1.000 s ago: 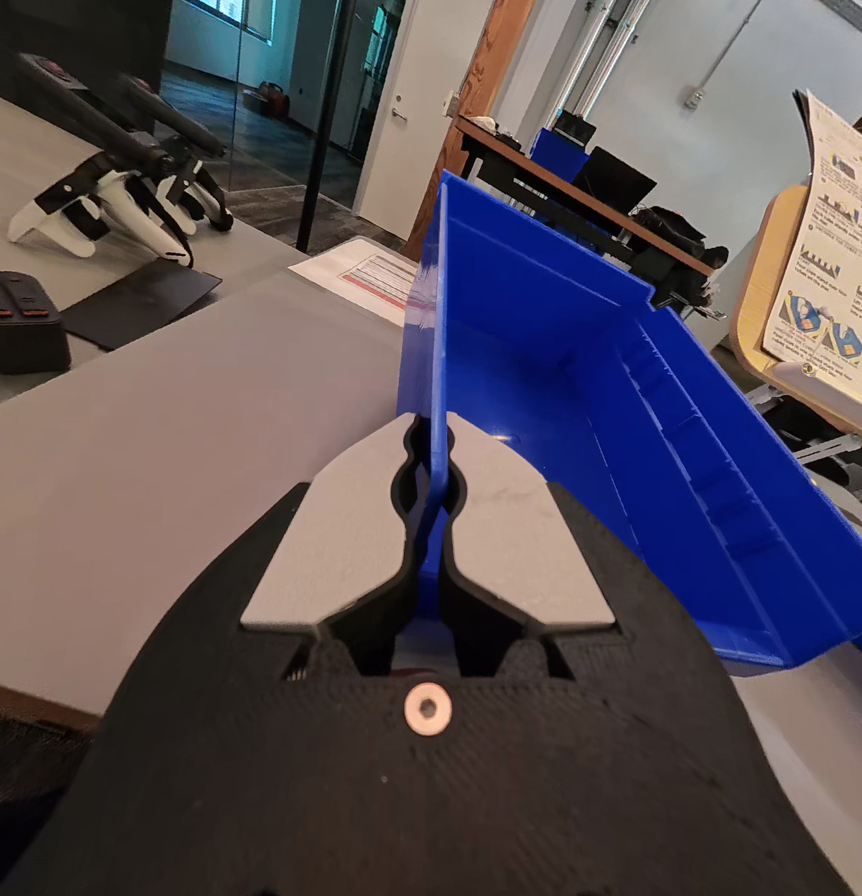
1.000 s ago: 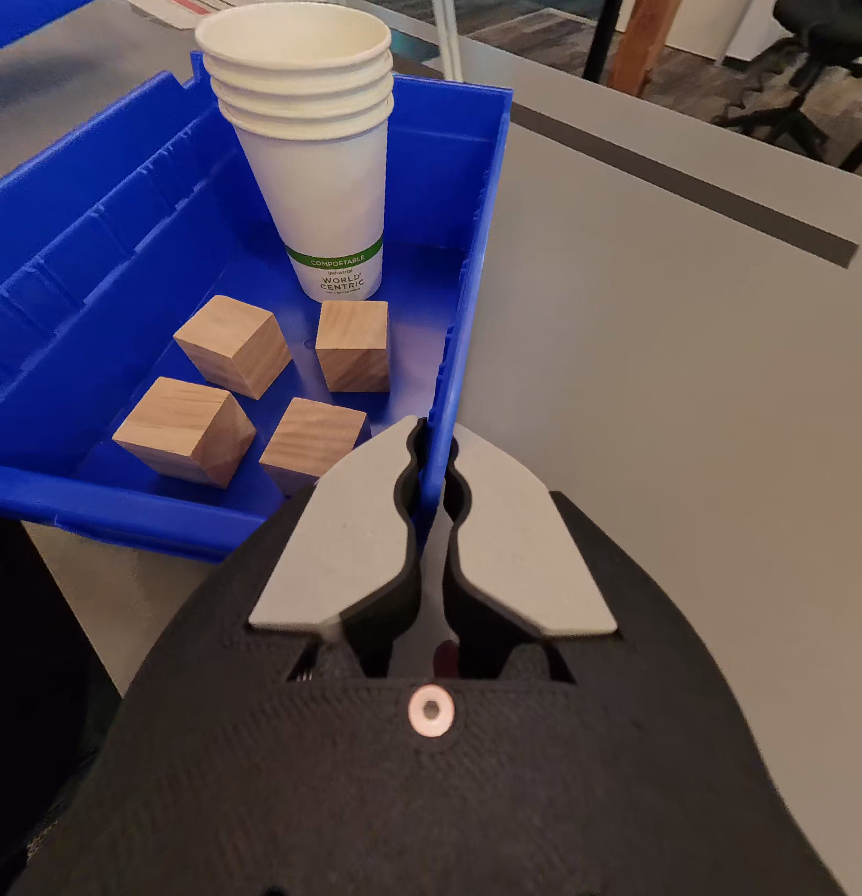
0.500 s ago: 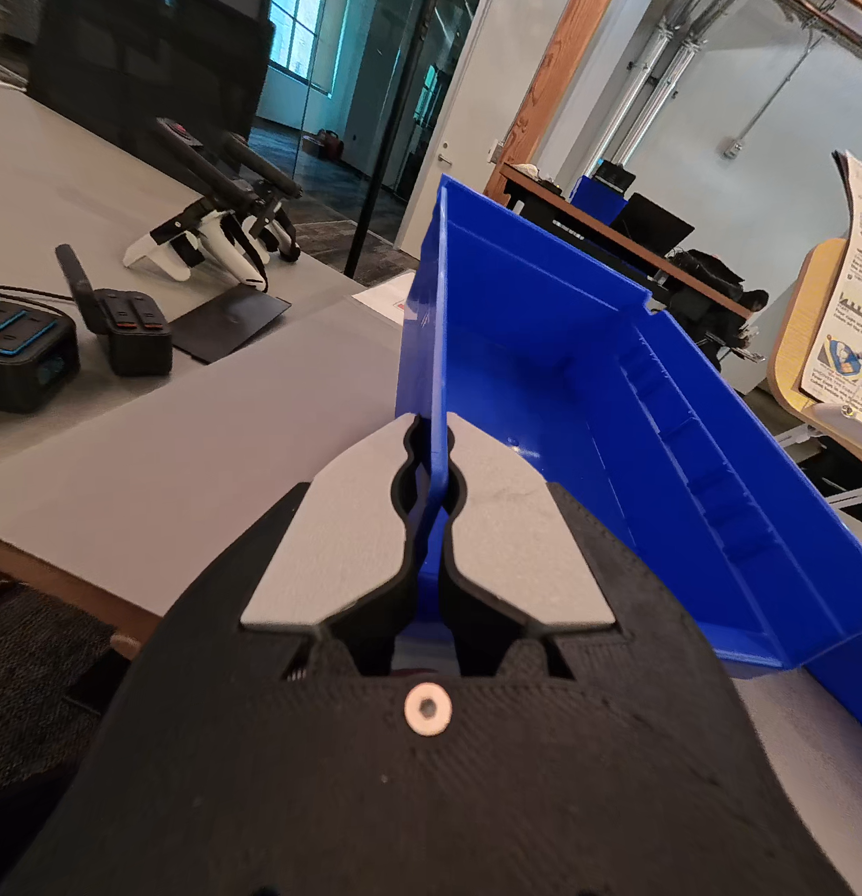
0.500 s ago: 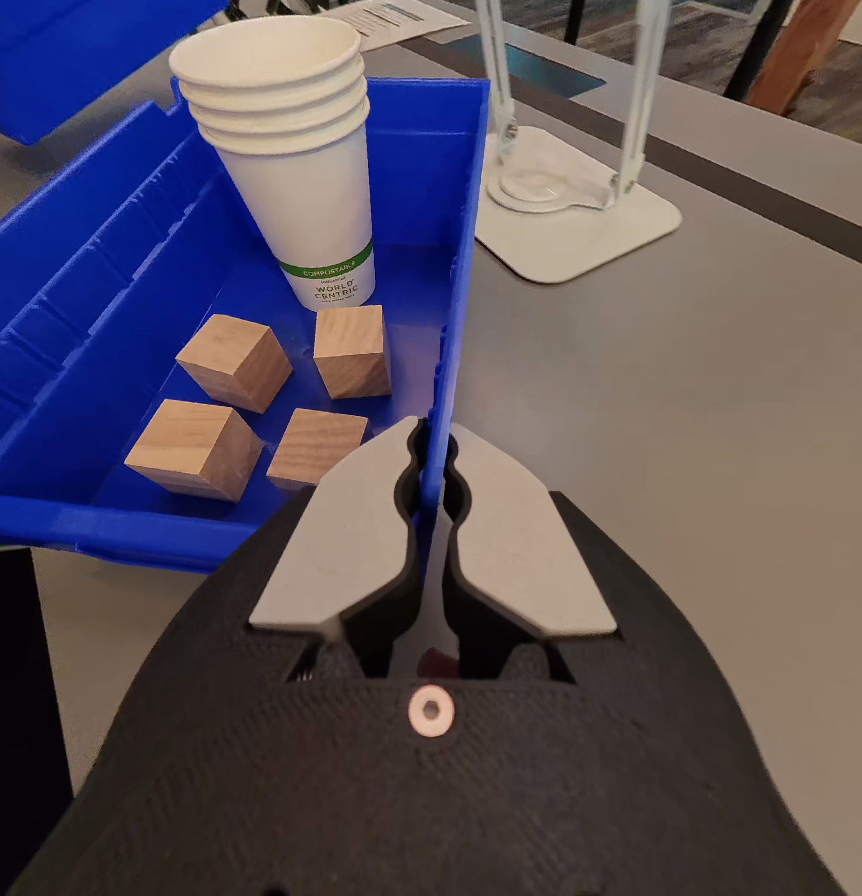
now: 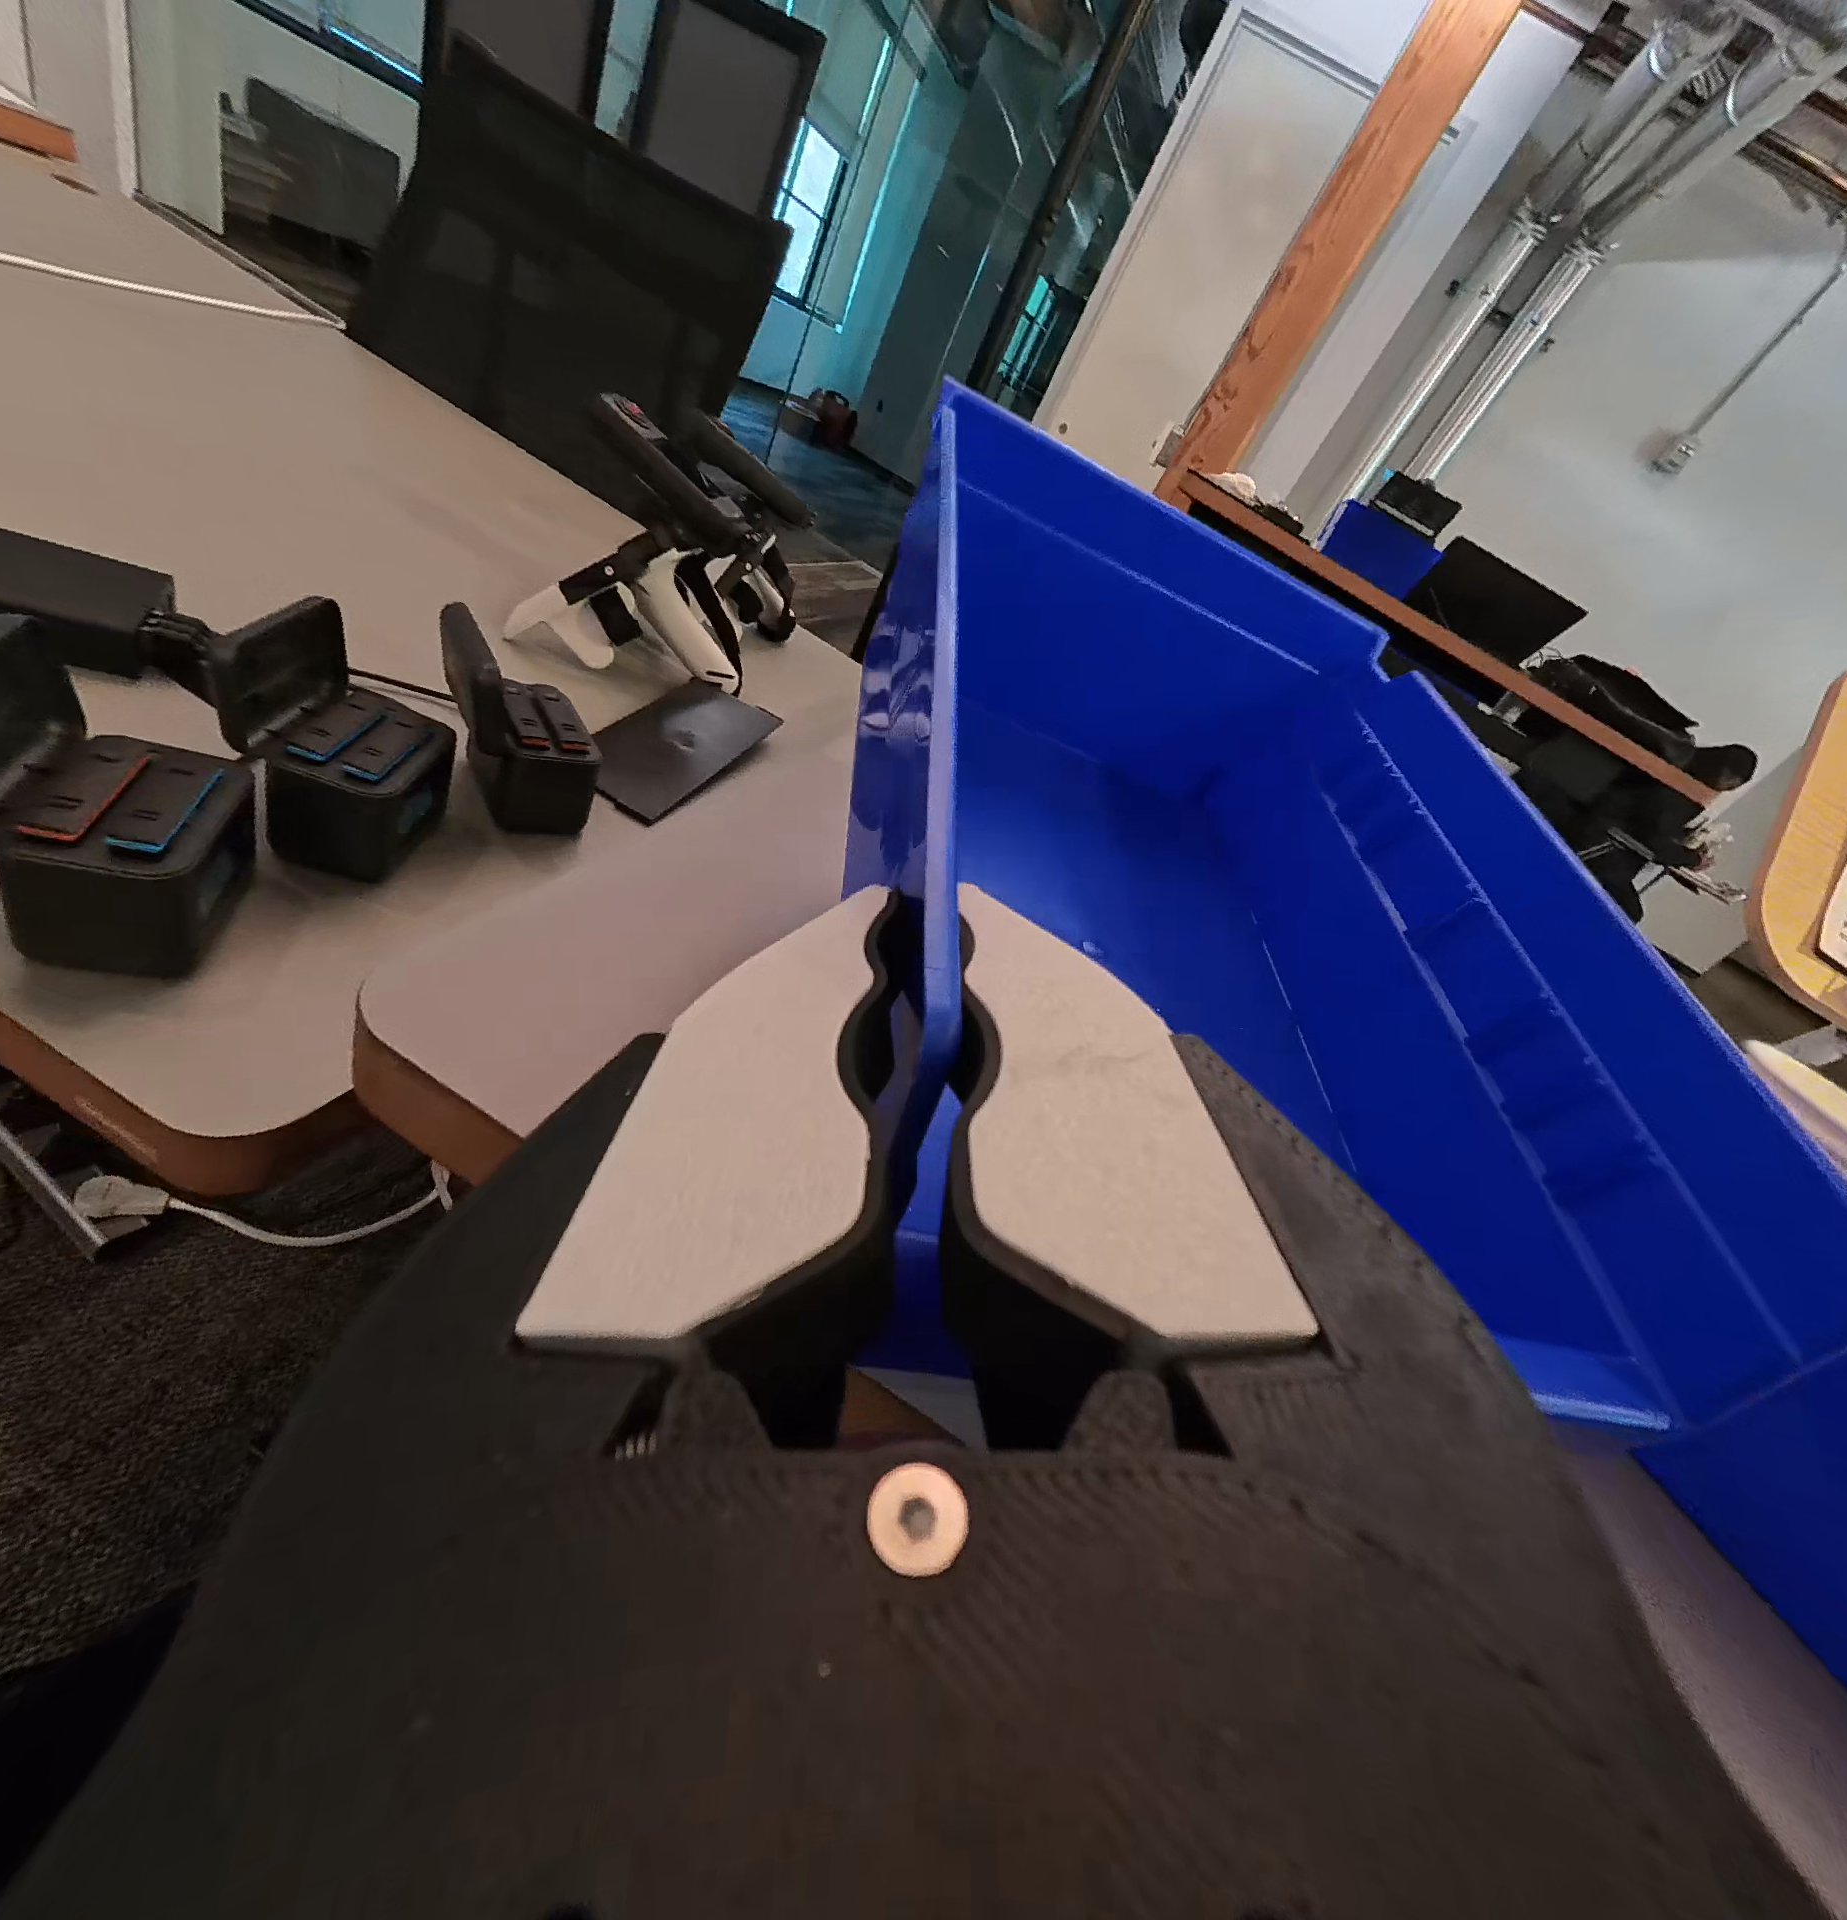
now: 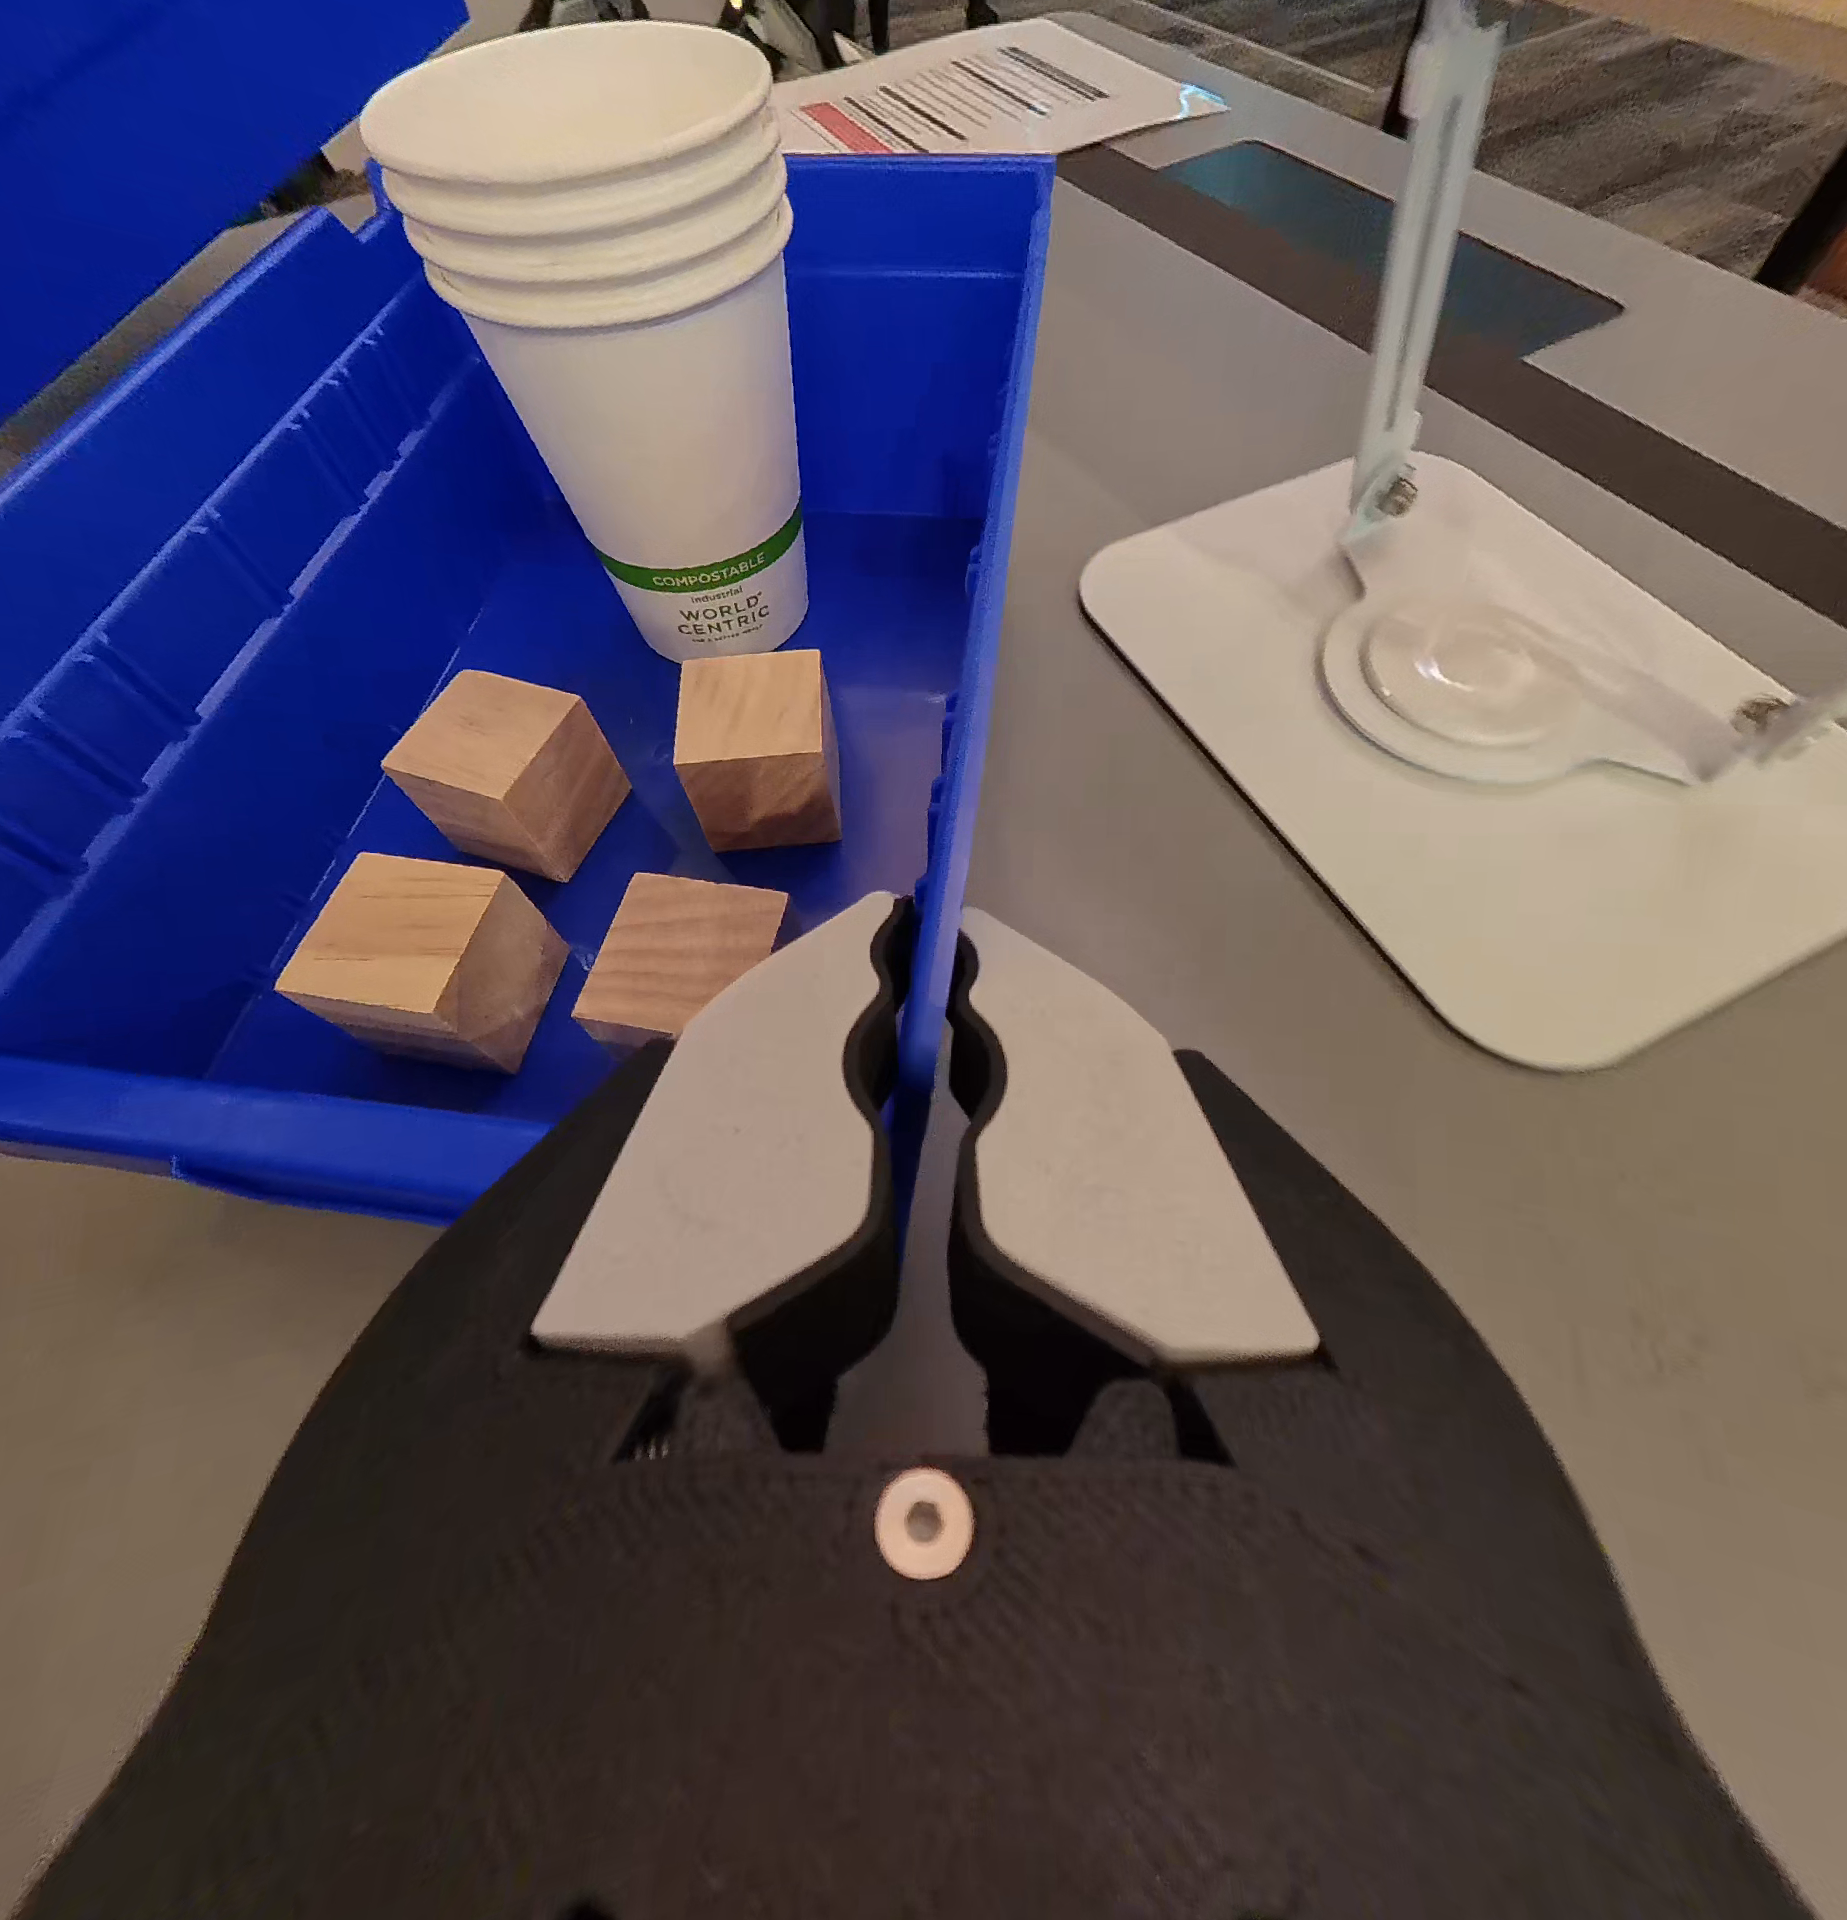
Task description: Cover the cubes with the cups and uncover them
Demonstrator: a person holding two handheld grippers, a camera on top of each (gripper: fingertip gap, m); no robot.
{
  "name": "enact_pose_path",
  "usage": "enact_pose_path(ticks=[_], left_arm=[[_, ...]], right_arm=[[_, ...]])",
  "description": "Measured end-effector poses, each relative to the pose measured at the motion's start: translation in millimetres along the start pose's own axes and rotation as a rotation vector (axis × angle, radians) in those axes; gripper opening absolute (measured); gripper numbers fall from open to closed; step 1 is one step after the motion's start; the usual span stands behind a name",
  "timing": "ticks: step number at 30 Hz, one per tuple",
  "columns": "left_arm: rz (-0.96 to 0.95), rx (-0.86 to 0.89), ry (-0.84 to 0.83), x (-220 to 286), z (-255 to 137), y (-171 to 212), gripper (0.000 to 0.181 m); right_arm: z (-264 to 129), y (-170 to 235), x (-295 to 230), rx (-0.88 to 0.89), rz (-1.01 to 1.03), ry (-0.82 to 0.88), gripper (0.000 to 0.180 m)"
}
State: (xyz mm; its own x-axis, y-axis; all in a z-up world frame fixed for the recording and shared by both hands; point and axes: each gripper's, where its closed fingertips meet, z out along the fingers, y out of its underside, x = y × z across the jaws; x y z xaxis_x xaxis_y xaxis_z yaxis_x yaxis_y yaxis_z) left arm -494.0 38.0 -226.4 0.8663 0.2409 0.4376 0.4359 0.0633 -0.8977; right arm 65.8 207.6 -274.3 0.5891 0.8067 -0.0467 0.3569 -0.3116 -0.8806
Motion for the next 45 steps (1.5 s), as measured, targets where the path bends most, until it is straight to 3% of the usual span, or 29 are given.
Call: enact_pose_path(ticks=[3, 5, 7, 10, 14, 19, 23, 27, 33, 45], left_arm=[[0.010, 0.008, -0.008, -2, -2, -4, 0.004], [0.016, 0.012, -0.012, -3, -3, -5, 0.004], [0.018, 0.015, -0.016, -5, -4, -6, 0.004], [0.009, 0.024, -0.018, -6, -5, -7, 0.004], [0.005, 0.021, -0.013, -5, -1, -6, 0.004], [0.014, 0.017, -0.009, -1, -2, -5, 0.004], [0.009, 0.034, -0.014, -2, -7, -9, 0.003], [-0.003, 0.053, -0.020, -5, -10, -14, 0.004], [-0.011, 0.050, -0.016, -7, -8, -12, 0.004], [-0.018, 0.085, -0.043, -16, -13, -19, 0.004]], right_arm=[[15, -10, -5, 0.011, -0.040, -0.015, 0.009], [16, -16, -1, 0.024, -0.053, 0.007, 0.041], [3, -28, 7, 0.077, -0.109, 0.035, 0.057], [-29, -48, -12, 0.119, -0.385, -0.063, 0.048], [-48, -22, -74, -0.113, -0.785, -0.376, 0.041], [-28, 11, -107, -0.366, -1.045, -0.537, 0.049], [-7, 36, -115, -0.544, -1.205, -0.609, 0.037], [5, 49, -118, -0.660, -1.273, -0.656, 0.021], [10, 48, -131, -0.729, -1.210, -0.744, 0.018], [91, 7, -151, -0.804, -1.072, -0.624, 0.018]])
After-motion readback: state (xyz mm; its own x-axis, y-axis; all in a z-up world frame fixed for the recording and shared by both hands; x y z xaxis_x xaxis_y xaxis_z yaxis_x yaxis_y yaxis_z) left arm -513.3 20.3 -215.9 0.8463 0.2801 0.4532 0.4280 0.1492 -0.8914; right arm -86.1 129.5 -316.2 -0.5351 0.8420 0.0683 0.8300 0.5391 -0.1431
